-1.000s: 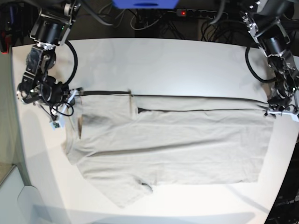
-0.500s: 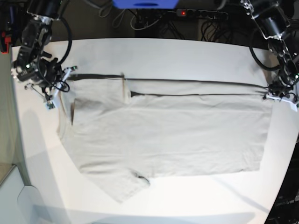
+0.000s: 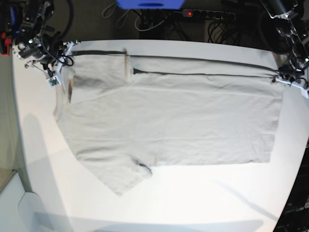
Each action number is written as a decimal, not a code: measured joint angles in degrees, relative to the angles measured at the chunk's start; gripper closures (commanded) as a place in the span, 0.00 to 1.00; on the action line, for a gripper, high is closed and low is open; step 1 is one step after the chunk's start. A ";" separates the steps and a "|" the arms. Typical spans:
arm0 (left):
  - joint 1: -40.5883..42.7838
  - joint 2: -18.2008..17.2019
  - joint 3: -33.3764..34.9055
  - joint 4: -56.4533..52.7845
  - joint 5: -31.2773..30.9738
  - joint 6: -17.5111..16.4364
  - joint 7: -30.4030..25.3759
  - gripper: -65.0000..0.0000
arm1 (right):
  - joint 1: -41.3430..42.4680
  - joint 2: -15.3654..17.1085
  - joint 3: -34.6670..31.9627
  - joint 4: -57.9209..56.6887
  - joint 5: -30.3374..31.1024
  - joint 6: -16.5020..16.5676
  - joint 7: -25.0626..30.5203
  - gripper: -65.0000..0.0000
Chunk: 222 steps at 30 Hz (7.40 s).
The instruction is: Layout the t-shirt on the table in an organized manner, then fold the t-shirt properly
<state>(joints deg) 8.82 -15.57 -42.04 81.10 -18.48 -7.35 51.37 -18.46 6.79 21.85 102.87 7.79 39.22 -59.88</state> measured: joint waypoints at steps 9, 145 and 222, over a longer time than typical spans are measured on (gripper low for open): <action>0.94 -0.04 0.26 -0.11 -0.20 0.02 -0.39 0.99 | -1.09 -0.98 0.28 0.26 -0.04 -0.02 0.35 1.00; 1.03 1.62 -5.22 -0.11 0.26 -11.54 0.07 0.37 | 10.32 -8.50 -5.44 -1.33 -23.41 0.00 -0.04 0.47; -1.42 3.04 -5.33 -0.13 0.31 -11.54 0.22 0.37 | 34.56 -2.54 -10.78 -11.28 -23.89 0.02 -7.72 0.30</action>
<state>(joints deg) 7.40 -12.53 -47.37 80.97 -18.17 -18.90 51.59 16.10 4.25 11.07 91.59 -16.10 39.24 -67.59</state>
